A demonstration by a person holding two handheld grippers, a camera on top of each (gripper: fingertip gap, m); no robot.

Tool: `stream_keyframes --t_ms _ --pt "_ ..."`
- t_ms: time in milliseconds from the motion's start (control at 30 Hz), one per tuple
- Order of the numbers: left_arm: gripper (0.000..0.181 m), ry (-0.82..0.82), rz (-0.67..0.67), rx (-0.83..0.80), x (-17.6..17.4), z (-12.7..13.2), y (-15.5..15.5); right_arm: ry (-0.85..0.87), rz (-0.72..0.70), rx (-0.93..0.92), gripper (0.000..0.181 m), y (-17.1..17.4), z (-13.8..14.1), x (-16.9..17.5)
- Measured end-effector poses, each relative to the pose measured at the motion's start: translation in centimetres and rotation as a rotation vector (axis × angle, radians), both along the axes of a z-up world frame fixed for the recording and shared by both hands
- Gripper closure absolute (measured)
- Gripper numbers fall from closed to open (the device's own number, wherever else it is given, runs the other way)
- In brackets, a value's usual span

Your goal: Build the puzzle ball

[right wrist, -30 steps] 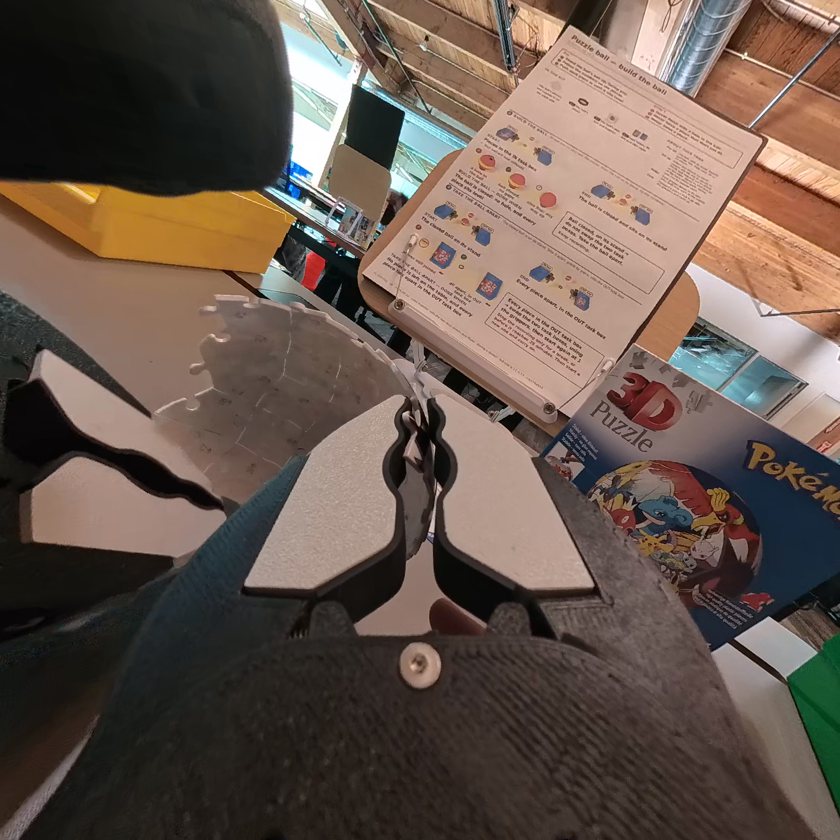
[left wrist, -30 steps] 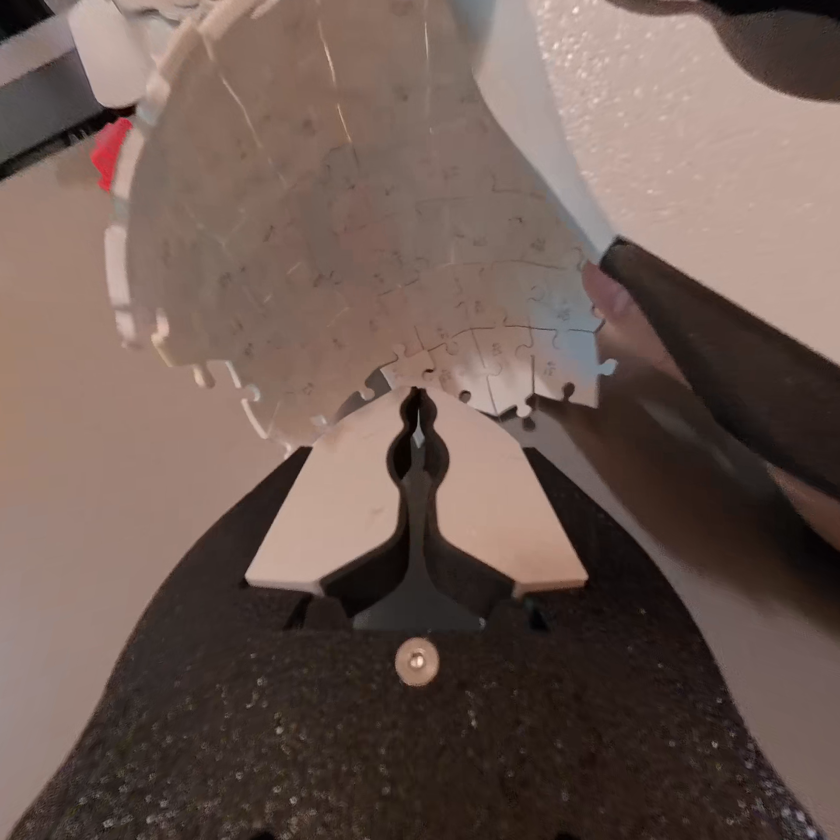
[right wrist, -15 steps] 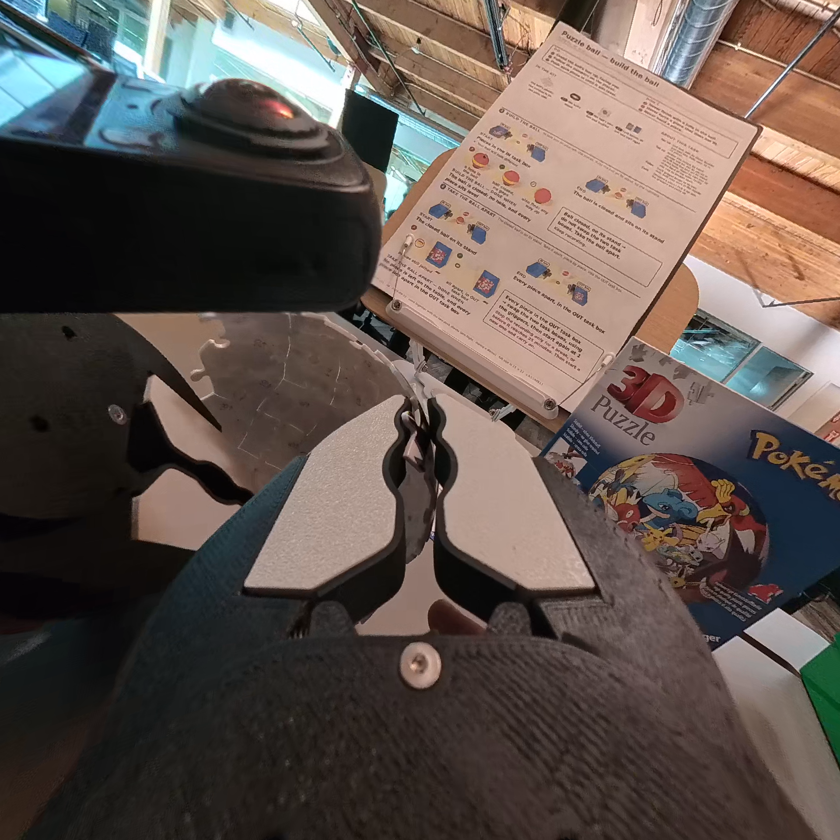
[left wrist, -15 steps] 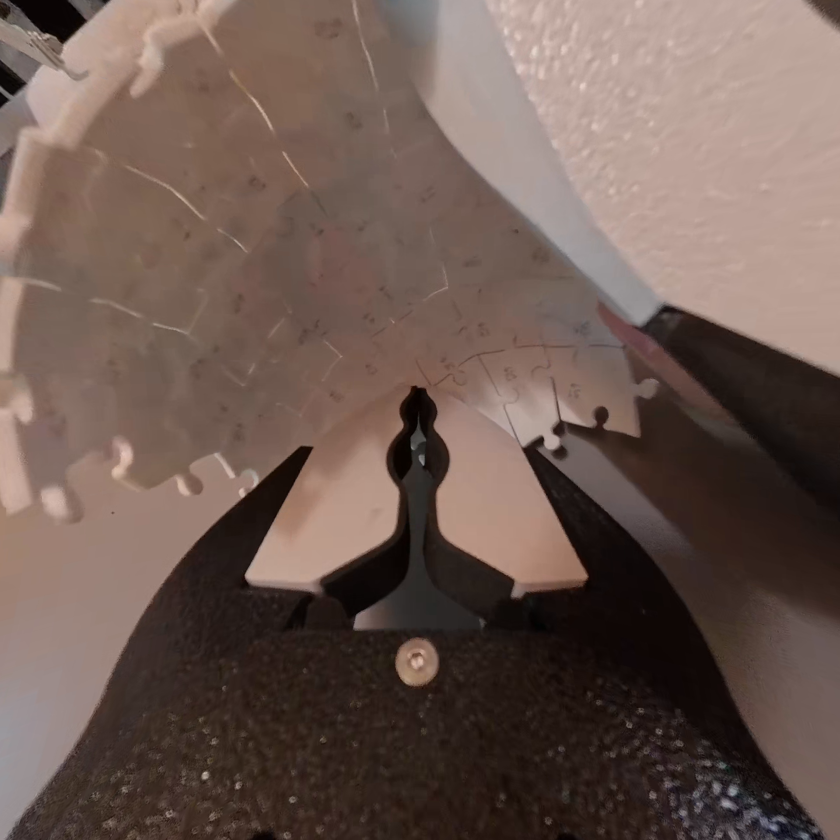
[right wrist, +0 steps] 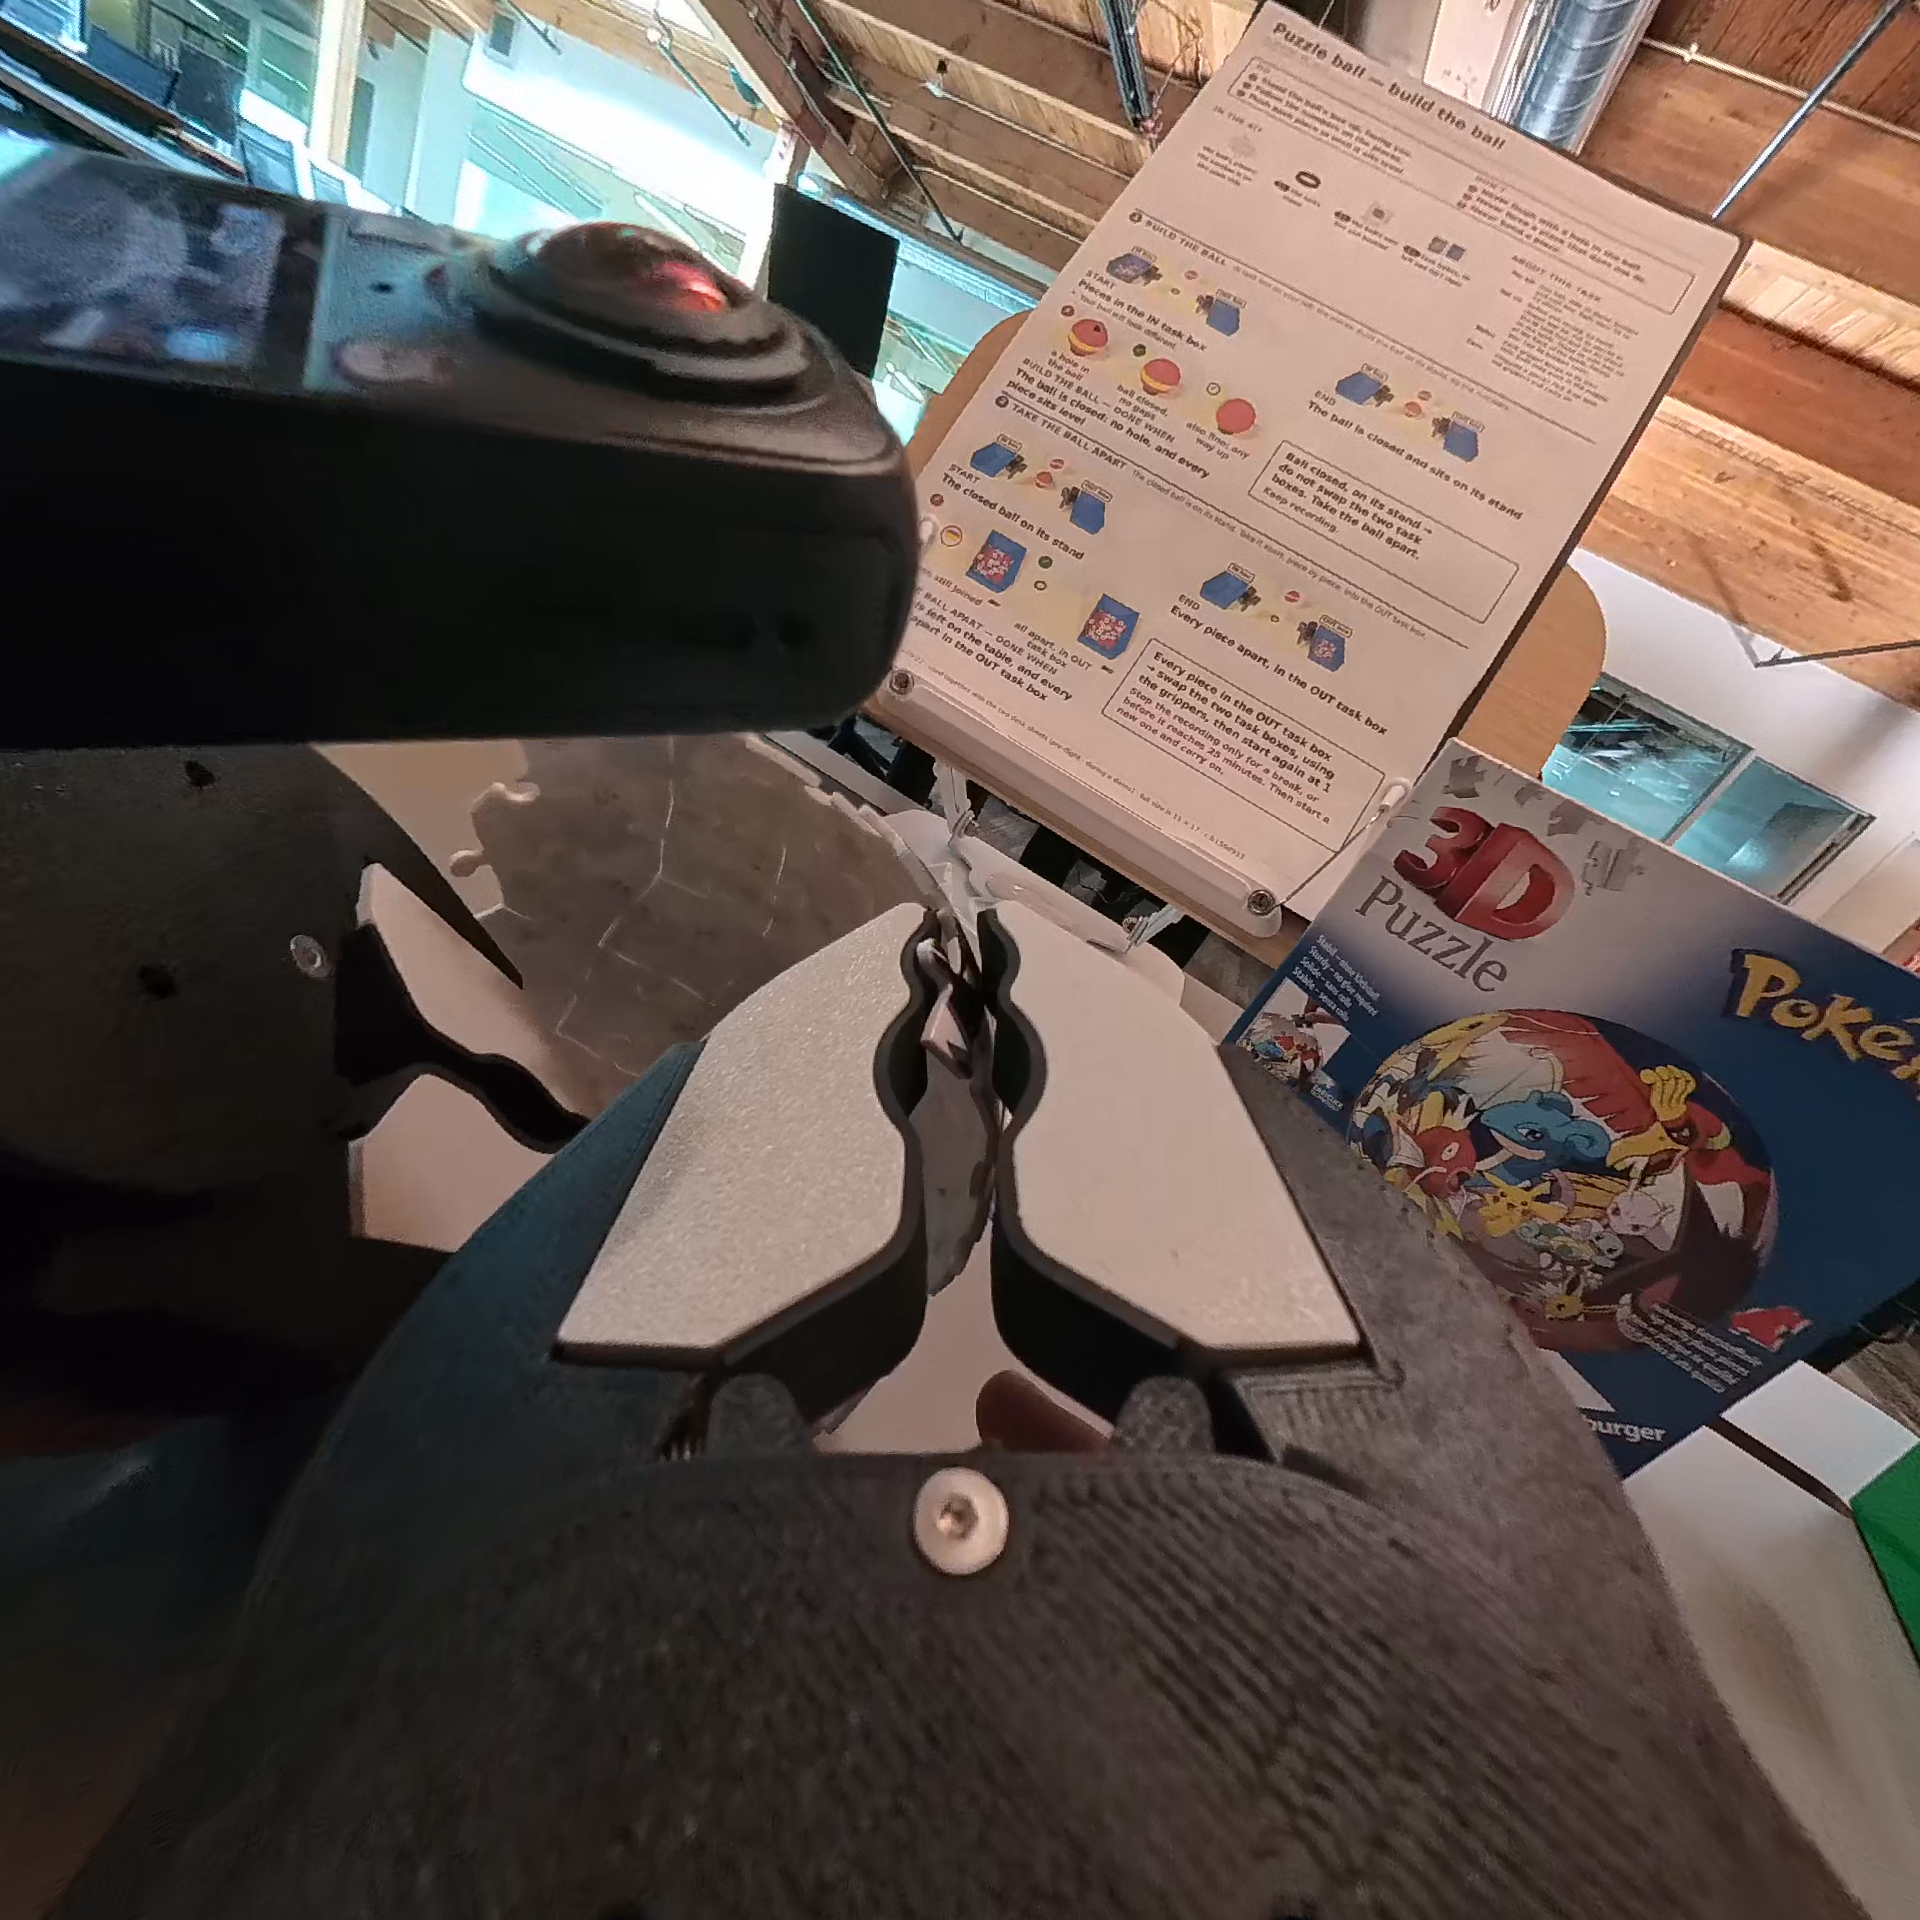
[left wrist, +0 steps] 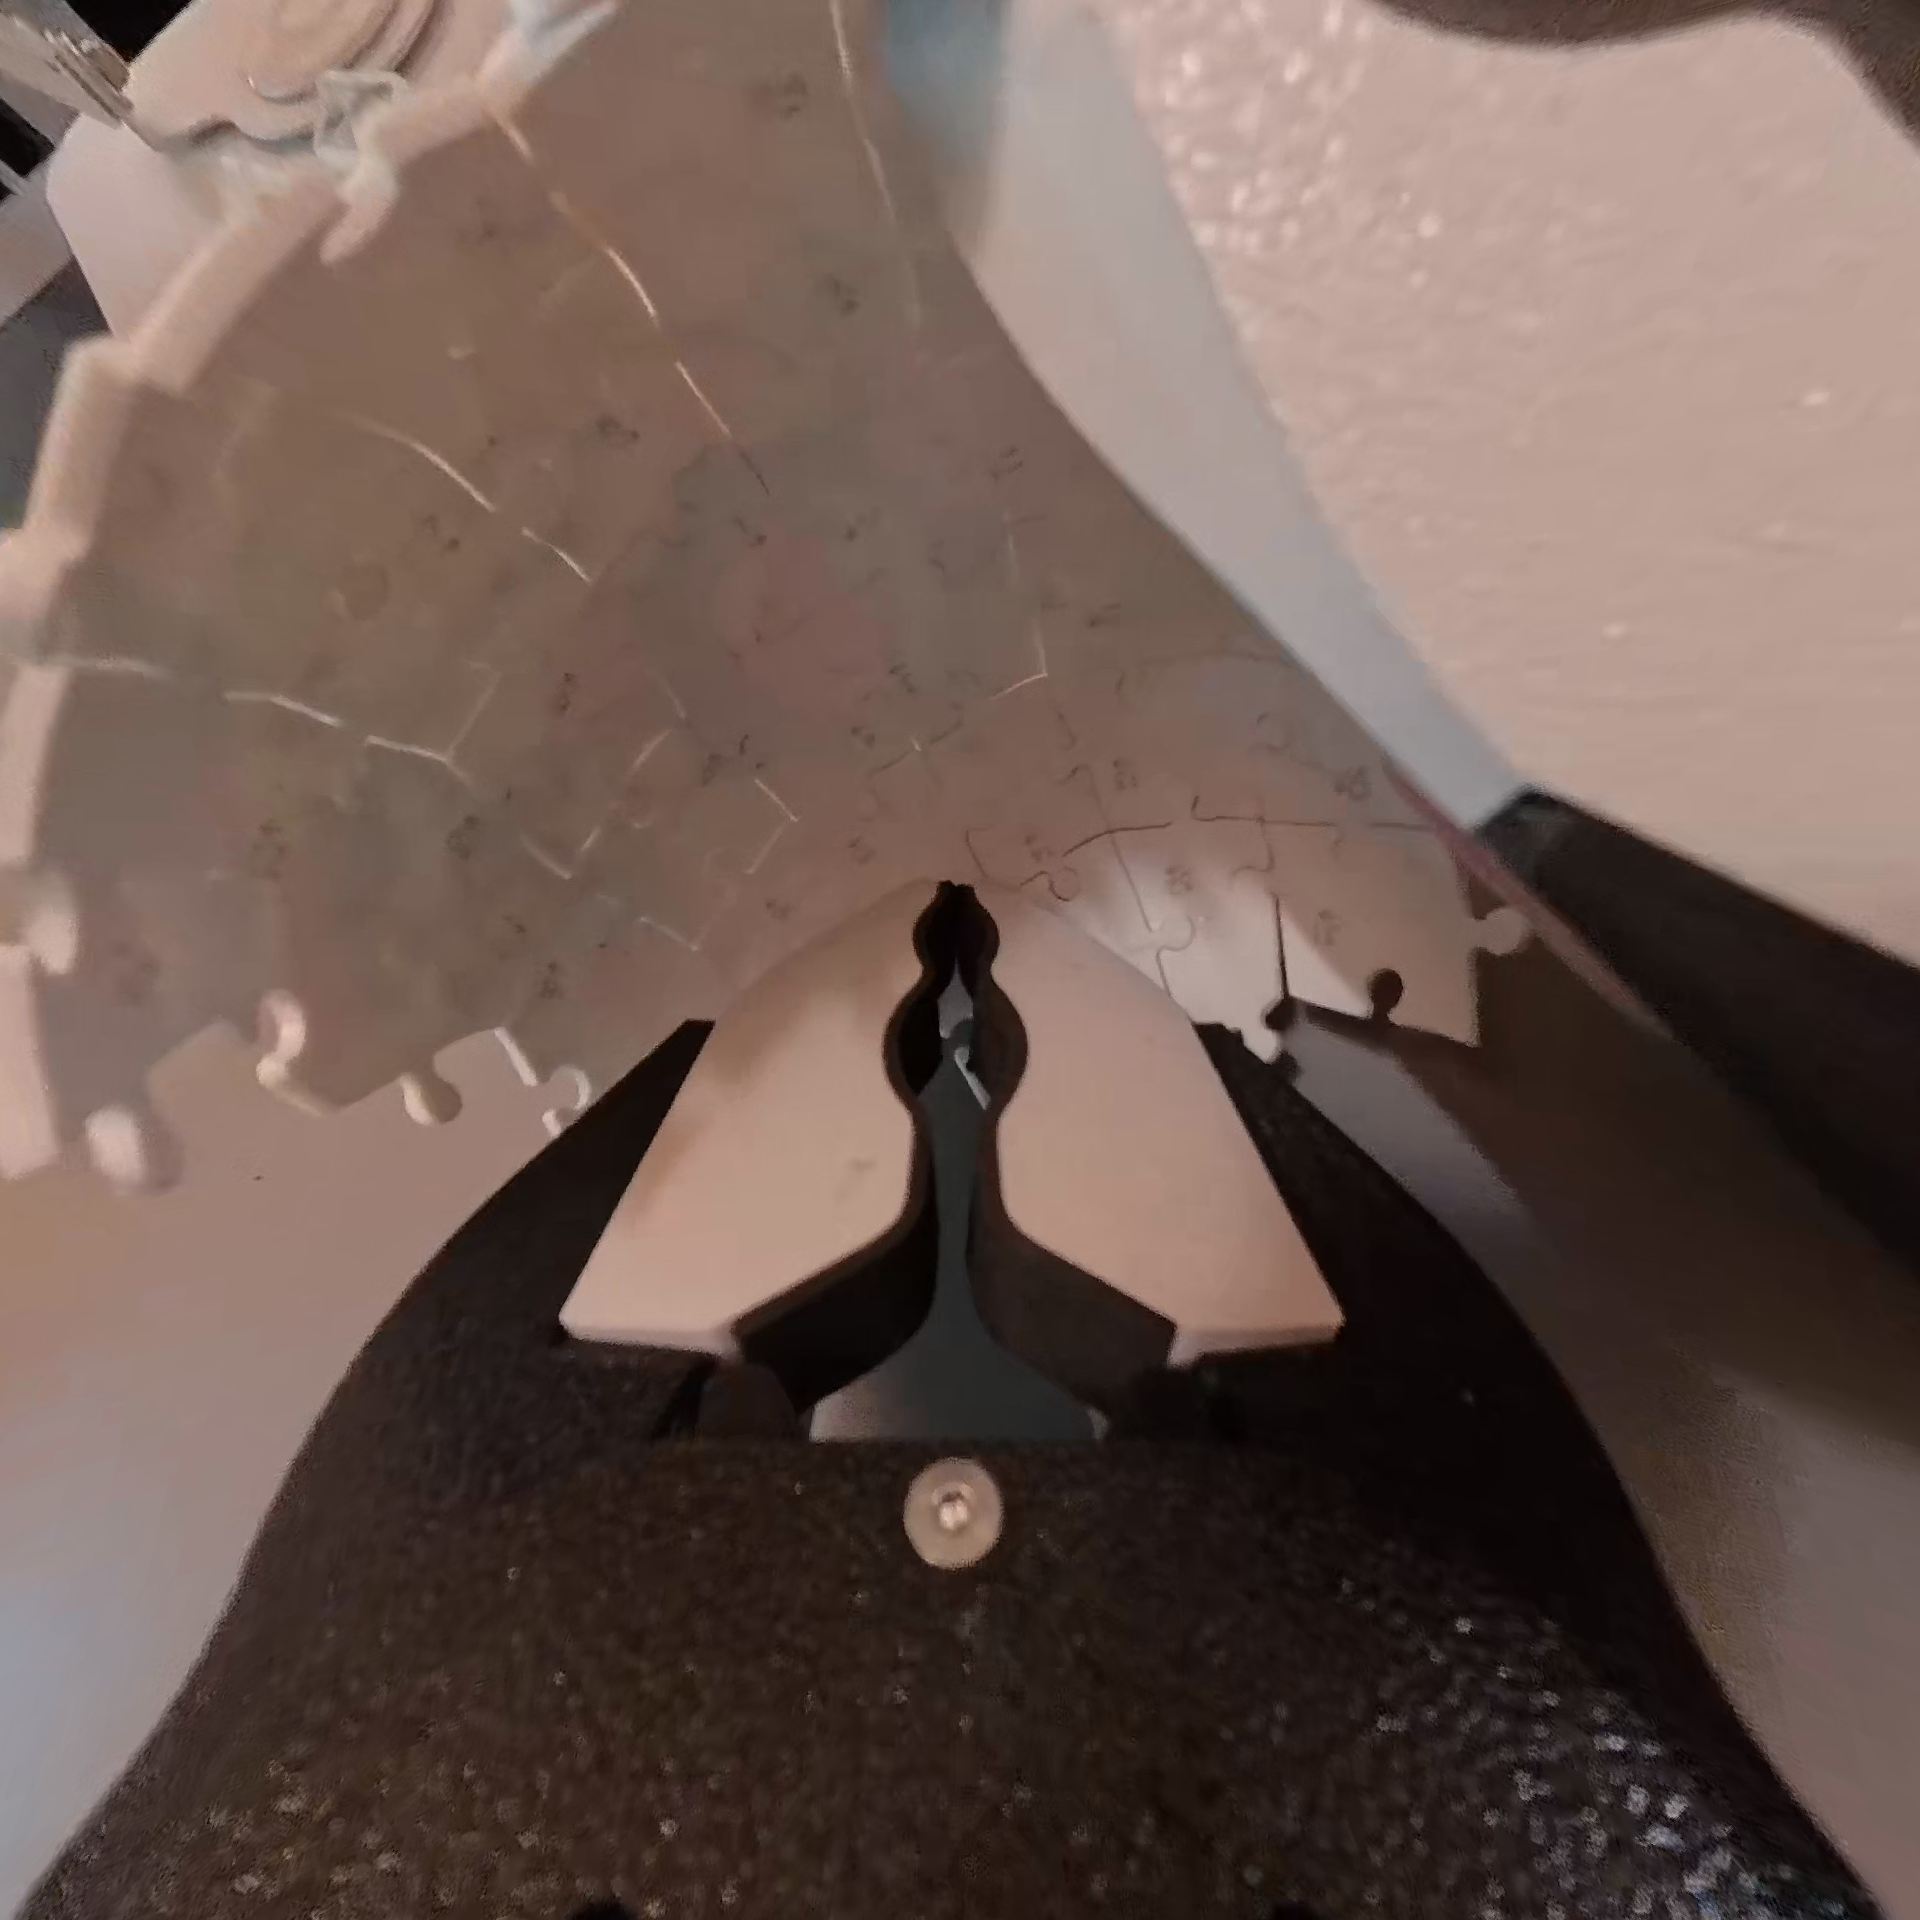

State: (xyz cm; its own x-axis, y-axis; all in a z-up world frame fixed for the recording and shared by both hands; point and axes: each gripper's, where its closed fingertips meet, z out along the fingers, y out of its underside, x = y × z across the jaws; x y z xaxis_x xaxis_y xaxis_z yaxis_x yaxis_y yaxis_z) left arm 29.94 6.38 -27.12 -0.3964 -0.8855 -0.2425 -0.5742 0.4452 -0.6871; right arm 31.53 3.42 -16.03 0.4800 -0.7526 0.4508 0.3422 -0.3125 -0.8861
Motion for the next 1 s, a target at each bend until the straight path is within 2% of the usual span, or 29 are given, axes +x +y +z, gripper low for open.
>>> stream_keyframes --t_ms 267,567,1000 --pt "0.181 -0.092 0.065 -0.090 -0.9 1.8 0.9 -0.011 -0.007 0.004 0.174 -0.1 0.2 0.0" --pt "0.181 -0.022 0.041 -0.050 -1.0 0.3 0.7 -0.004 0.011 0.015 0.173 0.1 0.1 -0.2" --pt "0.181 0.006 0.038 -0.061 -0.6 0.0 0.5 -0.002 0.022 0.015 0.174 0.3 0.1 -0.6"
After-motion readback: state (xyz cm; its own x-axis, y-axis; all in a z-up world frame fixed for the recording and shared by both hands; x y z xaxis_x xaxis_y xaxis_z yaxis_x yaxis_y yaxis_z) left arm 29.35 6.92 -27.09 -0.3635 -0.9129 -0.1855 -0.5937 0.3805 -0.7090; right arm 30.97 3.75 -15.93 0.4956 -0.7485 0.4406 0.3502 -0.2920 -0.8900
